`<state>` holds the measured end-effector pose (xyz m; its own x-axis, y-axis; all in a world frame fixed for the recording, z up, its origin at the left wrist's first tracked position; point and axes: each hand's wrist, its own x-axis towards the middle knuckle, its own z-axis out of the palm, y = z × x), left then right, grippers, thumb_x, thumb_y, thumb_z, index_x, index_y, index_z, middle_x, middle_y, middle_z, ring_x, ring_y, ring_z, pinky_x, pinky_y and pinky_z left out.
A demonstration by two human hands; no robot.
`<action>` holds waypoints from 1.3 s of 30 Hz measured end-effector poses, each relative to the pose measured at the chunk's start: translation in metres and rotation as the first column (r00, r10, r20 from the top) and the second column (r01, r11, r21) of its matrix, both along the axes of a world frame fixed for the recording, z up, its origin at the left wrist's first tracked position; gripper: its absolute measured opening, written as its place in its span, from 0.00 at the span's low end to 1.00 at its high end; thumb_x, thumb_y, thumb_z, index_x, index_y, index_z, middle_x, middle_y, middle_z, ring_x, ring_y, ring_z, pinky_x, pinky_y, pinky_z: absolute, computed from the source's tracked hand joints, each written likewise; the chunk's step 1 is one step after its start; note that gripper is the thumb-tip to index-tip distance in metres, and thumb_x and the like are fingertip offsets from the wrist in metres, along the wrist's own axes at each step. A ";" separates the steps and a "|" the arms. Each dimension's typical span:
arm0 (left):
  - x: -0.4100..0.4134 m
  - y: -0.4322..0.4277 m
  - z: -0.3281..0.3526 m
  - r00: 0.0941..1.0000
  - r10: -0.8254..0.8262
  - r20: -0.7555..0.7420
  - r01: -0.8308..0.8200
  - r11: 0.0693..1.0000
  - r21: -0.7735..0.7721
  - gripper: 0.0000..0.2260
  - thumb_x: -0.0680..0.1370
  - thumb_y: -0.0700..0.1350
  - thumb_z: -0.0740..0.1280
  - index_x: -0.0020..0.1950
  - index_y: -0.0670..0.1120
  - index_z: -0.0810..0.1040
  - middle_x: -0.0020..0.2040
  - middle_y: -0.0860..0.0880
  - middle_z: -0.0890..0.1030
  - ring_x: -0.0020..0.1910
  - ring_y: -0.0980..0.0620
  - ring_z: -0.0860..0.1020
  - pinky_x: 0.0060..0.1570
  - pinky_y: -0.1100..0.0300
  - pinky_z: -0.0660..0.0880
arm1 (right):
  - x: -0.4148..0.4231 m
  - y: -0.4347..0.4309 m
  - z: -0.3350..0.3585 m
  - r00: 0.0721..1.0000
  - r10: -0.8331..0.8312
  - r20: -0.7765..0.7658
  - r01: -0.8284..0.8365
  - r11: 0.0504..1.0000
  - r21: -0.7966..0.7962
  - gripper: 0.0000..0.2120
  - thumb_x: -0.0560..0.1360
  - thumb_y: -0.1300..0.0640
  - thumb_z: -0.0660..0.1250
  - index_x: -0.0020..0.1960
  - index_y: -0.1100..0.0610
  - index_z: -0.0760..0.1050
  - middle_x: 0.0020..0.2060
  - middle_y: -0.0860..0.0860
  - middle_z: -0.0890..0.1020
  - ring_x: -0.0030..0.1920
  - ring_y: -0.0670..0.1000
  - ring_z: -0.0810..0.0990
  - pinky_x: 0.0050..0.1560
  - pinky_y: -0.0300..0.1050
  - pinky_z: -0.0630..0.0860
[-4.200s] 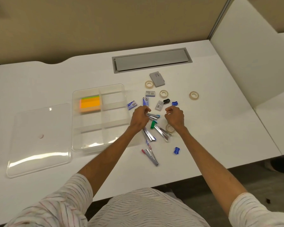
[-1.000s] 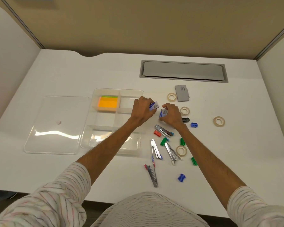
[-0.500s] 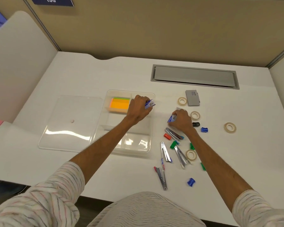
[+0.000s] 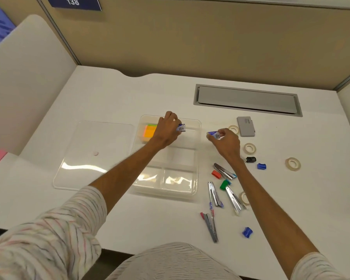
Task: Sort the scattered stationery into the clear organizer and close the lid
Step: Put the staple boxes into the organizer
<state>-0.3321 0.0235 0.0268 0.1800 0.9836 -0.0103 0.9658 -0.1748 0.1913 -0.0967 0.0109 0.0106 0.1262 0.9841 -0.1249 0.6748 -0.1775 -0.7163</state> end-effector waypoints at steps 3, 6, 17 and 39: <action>-0.002 0.006 -0.007 0.998 -0.036 -0.041 0.037 0.999 0.031 0.15 0.78 0.48 0.66 0.61 0.42 0.78 0.66 0.44 0.71 0.69 0.45 0.65 0.56 0.50 0.67 | -0.016 0.006 0.003 0.999 -0.002 -0.032 0.002 1.000 0.010 0.27 0.70 0.40 0.72 0.61 0.58 0.76 0.55 0.53 0.82 0.54 0.51 0.80 0.45 0.38 0.71; -0.003 0.012 -0.015 0.997 -0.056 -0.060 0.058 0.998 0.029 0.15 0.78 0.48 0.66 0.61 0.42 0.78 0.66 0.43 0.72 0.69 0.45 0.66 0.57 0.49 0.68 | -0.030 0.010 0.003 0.999 0.008 -0.038 -0.007 1.000 0.027 0.27 0.70 0.40 0.72 0.61 0.58 0.75 0.55 0.53 0.82 0.54 0.51 0.80 0.46 0.39 0.72; -0.006 0.024 -0.031 0.998 0.048 -0.035 -0.048 0.999 -0.010 0.17 0.75 0.41 0.68 0.64 0.44 0.74 0.64 0.44 0.74 0.66 0.45 0.68 0.59 0.50 0.68 | -0.059 0.013 -0.003 0.998 0.041 -0.044 -0.034 0.989 0.143 0.24 0.72 0.44 0.72 0.62 0.57 0.75 0.56 0.53 0.81 0.55 0.52 0.79 0.58 0.50 0.77; -0.002 -0.006 -0.022 0.984 0.109 0.142 -0.118 0.991 0.061 0.15 0.76 0.39 0.66 0.62 0.45 0.75 0.63 0.46 0.75 0.65 0.47 0.70 0.58 0.51 0.68 | -0.068 0.007 -0.008 0.938 0.160 0.309 -0.201 0.974 0.106 0.26 0.72 0.49 0.70 0.67 0.56 0.71 0.66 0.54 0.73 0.68 0.55 0.68 0.62 0.55 0.65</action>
